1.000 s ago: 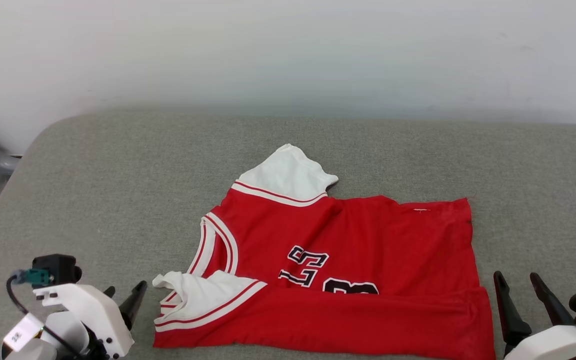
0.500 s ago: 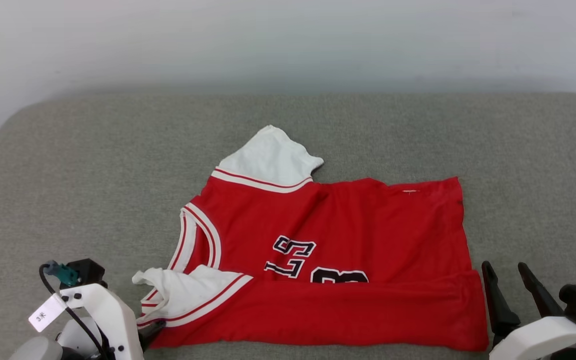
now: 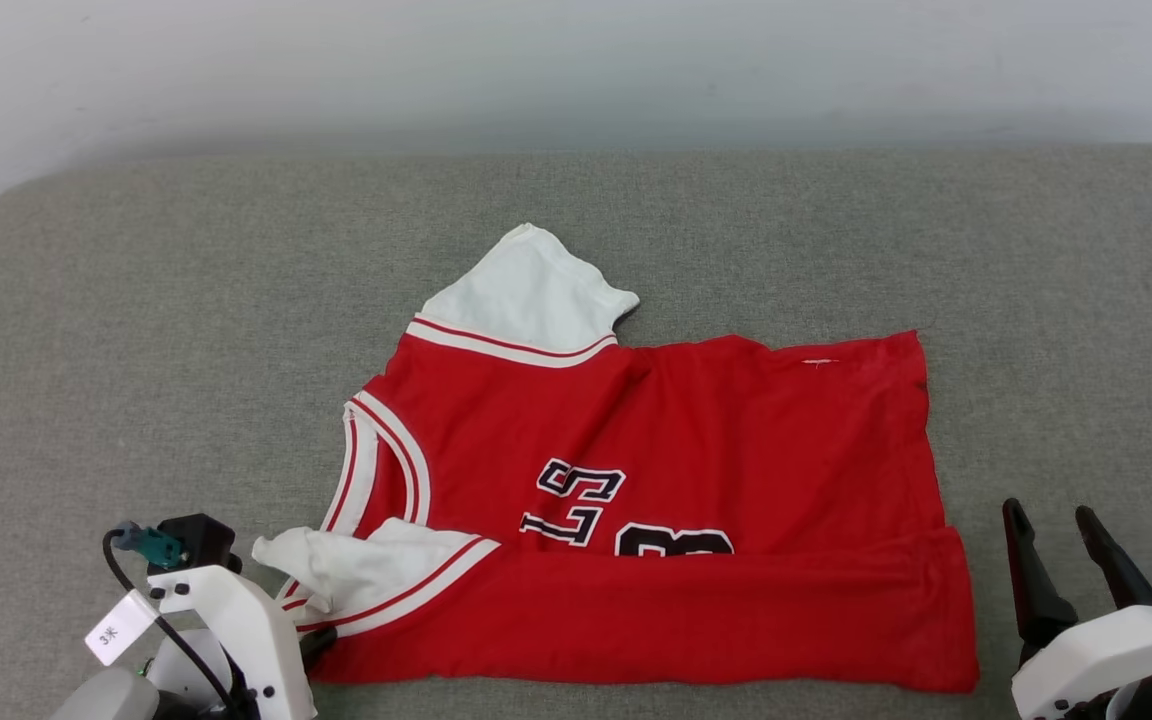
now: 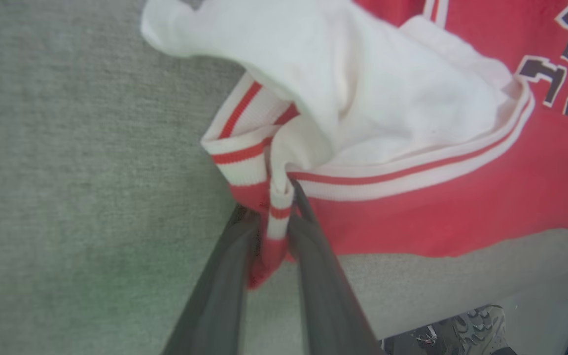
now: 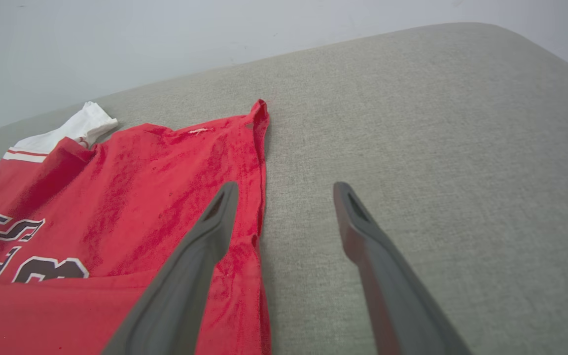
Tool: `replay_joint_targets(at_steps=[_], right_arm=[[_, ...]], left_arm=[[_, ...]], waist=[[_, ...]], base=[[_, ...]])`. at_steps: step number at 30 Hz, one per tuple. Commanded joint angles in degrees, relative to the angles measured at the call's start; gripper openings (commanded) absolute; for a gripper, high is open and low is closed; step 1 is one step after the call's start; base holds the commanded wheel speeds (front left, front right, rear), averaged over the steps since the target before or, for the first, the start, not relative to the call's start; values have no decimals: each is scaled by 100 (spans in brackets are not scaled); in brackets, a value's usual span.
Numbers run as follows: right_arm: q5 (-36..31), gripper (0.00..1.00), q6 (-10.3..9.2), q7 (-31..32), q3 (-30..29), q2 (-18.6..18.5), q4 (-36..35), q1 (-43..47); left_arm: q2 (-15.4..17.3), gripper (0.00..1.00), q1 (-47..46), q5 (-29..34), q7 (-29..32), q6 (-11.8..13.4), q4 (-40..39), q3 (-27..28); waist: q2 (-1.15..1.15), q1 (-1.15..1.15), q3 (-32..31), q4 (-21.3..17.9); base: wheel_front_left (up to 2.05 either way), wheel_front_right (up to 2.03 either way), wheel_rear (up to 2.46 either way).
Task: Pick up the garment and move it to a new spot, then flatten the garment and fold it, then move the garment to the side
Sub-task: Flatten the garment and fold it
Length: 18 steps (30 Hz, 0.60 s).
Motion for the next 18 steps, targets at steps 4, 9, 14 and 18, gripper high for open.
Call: replay_joint_targets(at_steps=[4, 9, 14, 18], right_arm=[[33, 100, -7, 266, -143, -91, 24, -84], [213, 100, -7, 1124, -112, -314, -4, -10], [507, 100, -7, 2200, 279, -677, -168, 191], [685, 100, -7, 2865, 628, -877, -267, 324]], left_arm=[[-93, 0, 57, 142, -186, -68, -28, -108], [65, 0, 50, 335, -458, 7, -377, -14], [138, 0, 137, 451, -514, 174, -832, -31], [162, 0, 208, 499, -524, 273, -1113, -38]], waist=[[0, 0, -143, 76], [0, 0, -270, 143], [0, 0, -342, 205], [0, 0, -310, 262]], base=[[0, 0, 0], [0, 0, 0], [0, 0, 0], [0, 0, 0]])
